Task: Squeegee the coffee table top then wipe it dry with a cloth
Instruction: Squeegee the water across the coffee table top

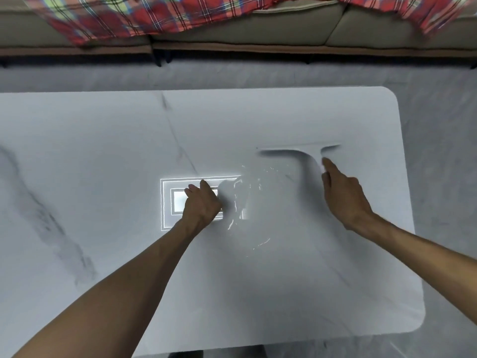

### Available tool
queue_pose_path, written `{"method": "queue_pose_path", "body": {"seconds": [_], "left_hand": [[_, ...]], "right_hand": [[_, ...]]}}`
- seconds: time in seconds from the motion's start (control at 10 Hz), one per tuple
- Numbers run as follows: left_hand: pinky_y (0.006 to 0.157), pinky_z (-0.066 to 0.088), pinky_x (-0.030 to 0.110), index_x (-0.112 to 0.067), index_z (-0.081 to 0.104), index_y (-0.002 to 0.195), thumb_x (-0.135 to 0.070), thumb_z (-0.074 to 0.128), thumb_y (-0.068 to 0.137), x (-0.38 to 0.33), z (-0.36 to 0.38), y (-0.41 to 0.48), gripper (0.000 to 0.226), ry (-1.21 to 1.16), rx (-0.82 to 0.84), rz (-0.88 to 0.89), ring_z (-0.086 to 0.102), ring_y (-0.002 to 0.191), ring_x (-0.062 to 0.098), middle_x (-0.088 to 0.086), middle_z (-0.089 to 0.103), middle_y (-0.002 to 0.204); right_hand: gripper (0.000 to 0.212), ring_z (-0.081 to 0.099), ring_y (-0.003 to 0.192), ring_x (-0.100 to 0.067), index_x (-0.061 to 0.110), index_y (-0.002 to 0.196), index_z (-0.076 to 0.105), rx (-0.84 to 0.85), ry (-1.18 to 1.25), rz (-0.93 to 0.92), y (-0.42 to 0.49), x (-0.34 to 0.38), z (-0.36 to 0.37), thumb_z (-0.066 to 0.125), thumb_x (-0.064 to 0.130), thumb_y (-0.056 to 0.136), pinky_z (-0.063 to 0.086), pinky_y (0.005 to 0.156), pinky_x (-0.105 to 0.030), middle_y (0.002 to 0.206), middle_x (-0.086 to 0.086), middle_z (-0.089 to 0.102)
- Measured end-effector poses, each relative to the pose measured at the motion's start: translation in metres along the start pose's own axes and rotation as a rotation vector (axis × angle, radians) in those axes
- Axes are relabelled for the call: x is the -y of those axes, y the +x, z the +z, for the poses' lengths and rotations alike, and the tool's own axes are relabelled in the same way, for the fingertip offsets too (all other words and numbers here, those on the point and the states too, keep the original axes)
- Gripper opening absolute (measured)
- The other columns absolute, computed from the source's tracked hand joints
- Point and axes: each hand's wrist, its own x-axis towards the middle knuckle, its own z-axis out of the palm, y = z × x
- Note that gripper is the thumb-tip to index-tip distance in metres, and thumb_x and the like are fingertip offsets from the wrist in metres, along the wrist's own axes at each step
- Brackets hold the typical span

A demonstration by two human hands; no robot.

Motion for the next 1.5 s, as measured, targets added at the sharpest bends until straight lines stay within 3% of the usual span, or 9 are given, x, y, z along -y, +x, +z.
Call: {"method": "queue_pose_path", "body": {"seconds": [0.1, 0.3, 0.6, 0.9, 1.0, 1.1, 1.3, 1.4, 1.5], "left_hand": [[0.086, 0.049, 0.047, -0.001, 0.045, 0.108, -0.015, 0.050, 0.077, 0.016, 0.005, -0.009, 0.035, 0.026, -0.101, 0.053, 0.050, 0.106, 0.039, 0.021, 0.050, 0.111], [0.099, 0.042, 0.050, -0.001, 0.037, 0.134, -0.014, 0.057, 0.085, 0.050, 0.016, -0.037, 0.055, 0.075, -0.100, 0.078, 0.046, 0.119, 0.042, 0.026, 0.043, 0.131], [0.074, 0.041, 0.039, 0.002, 0.043, 0.123, -0.021, 0.052, 0.082, 0.099, 0.058, -0.072, 0.048, 0.271, -0.113, 0.166, 0.050, 0.091, 0.036, 0.019, 0.051, 0.106], [0.085, 0.046, 0.039, 0.000, 0.042, 0.128, -0.024, 0.046, 0.087, 0.123, 0.072, -0.115, 0.048, 0.105, 0.026, 0.302, 0.057, 0.105, 0.038, 0.017, 0.055, 0.115], [0.078, 0.046, 0.032, -0.008, 0.049, 0.127, -0.017, 0.054, 0.086, 0.127, 0.065, -0.129, 0.042, -0.060, -0.037, 0.180, 0.061, 0.102, 0.035, 0.012, 0.065, 0.112], [0.079, 0.050, 0.035, -0.012, 0.051, 0.129, -0.020, 0.051, 0.088, 0.131, 0.059, -0.138, 0.042, -0.198, -0.075, 0.049, 0.062, 0.100, 0.032, 0.010, 0.067, 0.112], [0.080, 0.042, 0.030, -0.009, 0.053, 0.128, -0.024, 0.041, 0.096, 0.157, 0.061, -0.149, 0.037, -0.368, -0.231, -0.098, 0.059, 0.107, 0.030, 0.009, 0.065, 0.120], [0.090, 0.043, 0.034, -0.008, 0.042, 0.139, -0.019, 0.046, 0.093, 0.175, 0.064, -0.152, 0.048, -0.364, -0.260, -0.110, 0.055, 0.119, 0.031, 0.012, 0.058, 0.132], [0.086, 0.043, 0.031, -0.009, 0.042, 0.136, -0.015, 0.049, 0.089, 0.180, 0.068, -0.154, 0.048, -0.349, -0.242, -0.111, 0.057, 0.116, 0.031, 0.011, 0.060, 0.127]], "right_hand": [[0.047, 0.054, 0.110, -0.039, 0.029, 0.150, 0.024, -0.052, 0.007, -0.043, 0.034, 0.038, 0.002, 0.030, 0.029, 0.103, 0.042, 0.084, -0.035, 0.120, -0.023, 0.058], [0.045, 0.057, 0.105, -0.040, 0.021, 0.146, 0.032, -0.057, -0.005, -0.083, 0.070, 0.108, 0.046, 0.033, 0.019, 0.101, 0.040, 0.072, -0.033, 0.118, -0.024, 0.056], [0.044, 0.056, 0.072, -0.026, 0.041, 0.146, 0.032, 0.021, -0.264, -0.258, -0.039, 0.004, 0.084, 0.029, 0.030, 0.104, 0.041, 0.066, -0.033, 0.093, -0.008, 0.069], [0.041, 0.063, 0.089, -0.035, 0.044, 0.142, 0.039, -0.056, -0.361, -0.133, -0.115, -0.094, 0.043, 0.028, 0.038, 0.103, 0.041, 0.070, -0.035, 0.106, -0.005, 0.071], [0.040, 0.063, 0.089, -0.037, 0.042, 0.139, 0.044, -0.106, -0.402, -0.161, -0.134, -0.098, 0.025, 0.028, 0.043, 0.102, 0.041, 0.069, -0.036, 0.101, -0.007, 0.072], [0.042, 0.066, 0.088, -0.032, 0.041, 0.133, 0.050, -0.059, -0.447, -0.245, -0.146, -0.085, 0.027, 0.026, 0.051, 0.100, 0.044, 0.069, -0.035, 0.099, -0.002, 0.073], [0.040, 0.066, 0.092, -0.017, 0.040, 0.124, 0.055, 0.296, -0.511, -0.683, -0.168, -0.029, 0.110, 0.026, 0.053, 0.099, 0.045, 0.071, -0.031, 0.102, 0.009, 0.069], [0.038, 0.065, 0.089, -0.022, 0.035, 0.125, 0.056, 0.480, -0.582, -0.957, -0.180, 0.002, 0.178, 0.030, 0.049, 0.100, 0.043, 0.069, -0.032, 0.097, 0.003, 0.066], [0.035, 0.064, 0.086, -0.025, 0.033, 0.122, 0.058, 0.482, -0.600, -1.028, -0.175, 0.015, 0.198, 0.033, 0.046, 0.101, 0.044, 0.067, -0.034, 0.093, 0.000, 0.065]]}}
